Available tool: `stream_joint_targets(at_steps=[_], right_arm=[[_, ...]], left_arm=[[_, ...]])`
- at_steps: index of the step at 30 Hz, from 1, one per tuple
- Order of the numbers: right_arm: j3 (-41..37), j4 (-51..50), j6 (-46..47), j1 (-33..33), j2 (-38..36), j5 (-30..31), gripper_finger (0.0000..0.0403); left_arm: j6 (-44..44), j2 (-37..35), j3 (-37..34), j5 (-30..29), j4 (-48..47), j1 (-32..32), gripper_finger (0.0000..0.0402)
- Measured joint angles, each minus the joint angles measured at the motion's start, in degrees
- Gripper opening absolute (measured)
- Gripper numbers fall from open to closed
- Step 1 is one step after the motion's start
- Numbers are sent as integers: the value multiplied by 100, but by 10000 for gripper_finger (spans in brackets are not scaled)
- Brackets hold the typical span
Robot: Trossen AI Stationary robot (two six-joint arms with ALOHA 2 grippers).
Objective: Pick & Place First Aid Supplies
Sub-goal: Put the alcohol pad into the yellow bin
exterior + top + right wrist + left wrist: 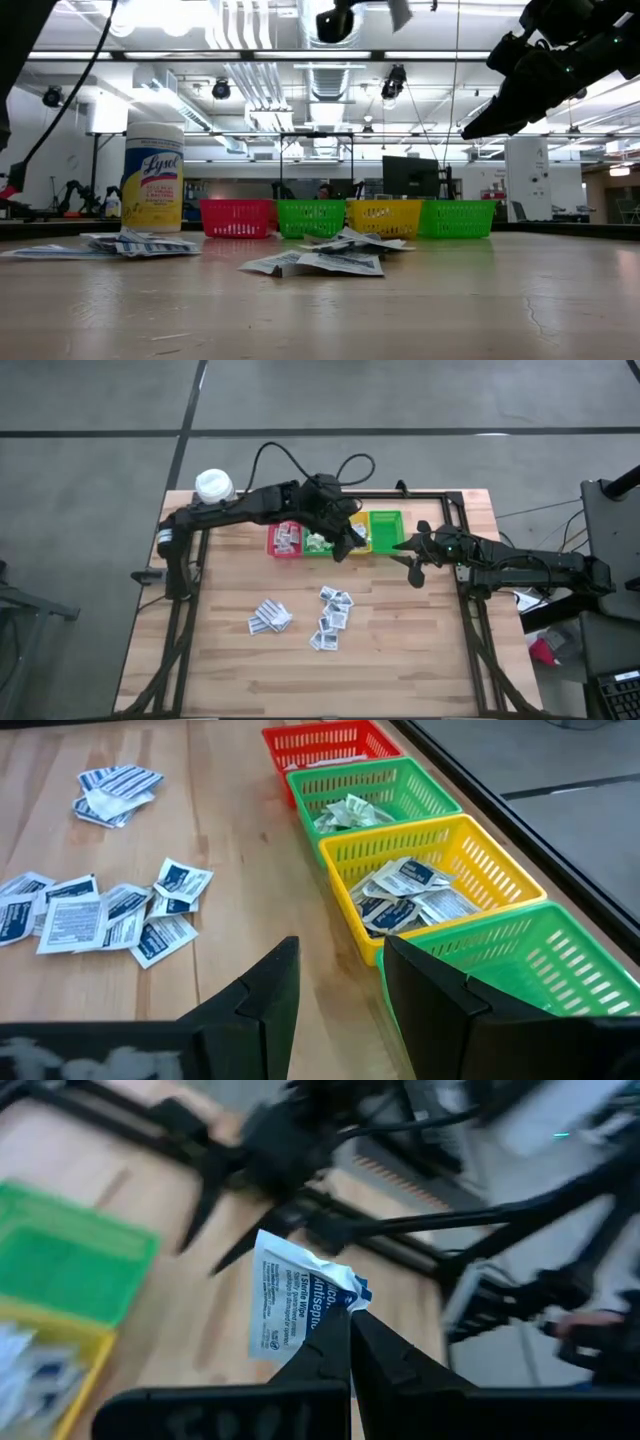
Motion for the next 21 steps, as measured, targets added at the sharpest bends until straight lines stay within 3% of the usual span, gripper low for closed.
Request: stream_joint_targets(at_steps=[9, 14, 18, 21], right_arm=[[0, 2, -2, 0, 0, 0, 146], [0, 1, -2, 2, 0, 0, 146], [0, 2, 4, 2, 0, 0, 146], [0, 2, 4, 2, 0, 0, 146]], left_arm=[[44, 86, -13, 1463, 1248, 0, 0], [-58, 118, -140, 1611, 1434, -1, 0], [-187, 113, -386, 1320, 1473, 11, 0], [-266, 106, -660, 58, 1250, -9, 0]])
